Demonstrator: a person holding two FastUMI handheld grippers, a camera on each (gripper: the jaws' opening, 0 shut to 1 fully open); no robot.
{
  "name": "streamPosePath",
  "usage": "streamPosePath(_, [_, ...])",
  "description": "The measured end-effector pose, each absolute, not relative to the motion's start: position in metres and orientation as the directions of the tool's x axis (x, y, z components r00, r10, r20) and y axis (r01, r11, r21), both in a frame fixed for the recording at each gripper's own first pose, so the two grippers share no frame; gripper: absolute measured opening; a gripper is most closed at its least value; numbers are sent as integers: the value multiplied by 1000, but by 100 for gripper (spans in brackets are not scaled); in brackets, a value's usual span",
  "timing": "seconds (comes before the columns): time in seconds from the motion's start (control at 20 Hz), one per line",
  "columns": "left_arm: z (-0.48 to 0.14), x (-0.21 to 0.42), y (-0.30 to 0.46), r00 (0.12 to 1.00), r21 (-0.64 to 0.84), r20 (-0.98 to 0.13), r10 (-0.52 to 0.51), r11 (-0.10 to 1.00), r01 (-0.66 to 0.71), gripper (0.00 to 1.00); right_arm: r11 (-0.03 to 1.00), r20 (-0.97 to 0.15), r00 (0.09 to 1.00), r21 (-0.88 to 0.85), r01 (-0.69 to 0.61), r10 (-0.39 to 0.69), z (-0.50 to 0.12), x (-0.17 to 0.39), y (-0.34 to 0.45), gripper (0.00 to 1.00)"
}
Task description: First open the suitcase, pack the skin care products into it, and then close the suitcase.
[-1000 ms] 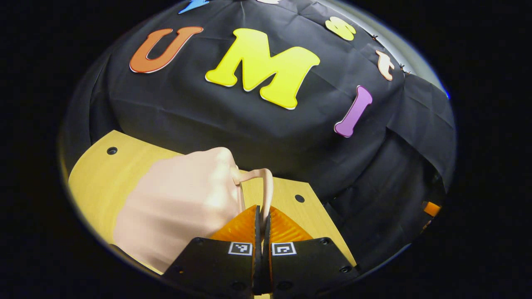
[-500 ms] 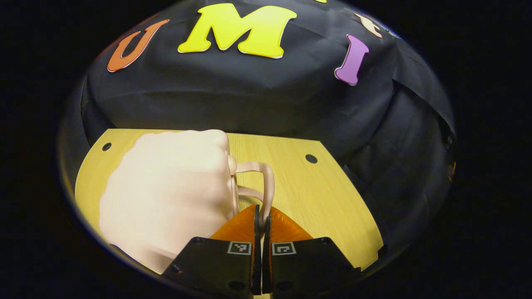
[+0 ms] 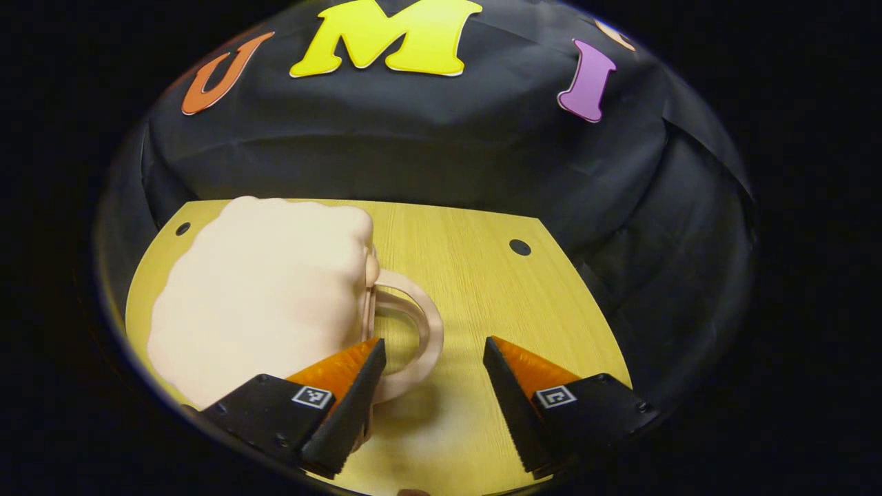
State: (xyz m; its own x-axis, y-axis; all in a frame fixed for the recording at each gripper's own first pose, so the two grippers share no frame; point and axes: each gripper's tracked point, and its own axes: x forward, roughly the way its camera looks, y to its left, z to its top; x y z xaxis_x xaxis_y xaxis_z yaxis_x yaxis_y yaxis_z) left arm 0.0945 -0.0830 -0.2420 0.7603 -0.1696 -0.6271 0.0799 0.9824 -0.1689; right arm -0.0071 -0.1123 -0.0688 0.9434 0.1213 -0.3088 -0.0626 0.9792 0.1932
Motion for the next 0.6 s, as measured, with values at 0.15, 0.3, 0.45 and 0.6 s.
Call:
streamPosePath(0.15, [-228,82,-69,766,-118,-632,-119,991,57,97,980,-299,943,178,-94,145,-63,-8,-90,81])
streamPosePath(0.3, [-190,66,-36,811,-7,-583,-39,999,42,97,976,-282,944,181,-124,172,-52,-7,-60,81])
streamPosePath(0.45, [-145,51,-5,856,55,-516,20,998,10,96,977,-247,952,151,-148,182,-35,-4,-27,81])
streamPosePath(0.6, [-87,33,29,916,90,-398,57,996,-22,96,980,-216,960,123,-155,179,-19,1,5,77])
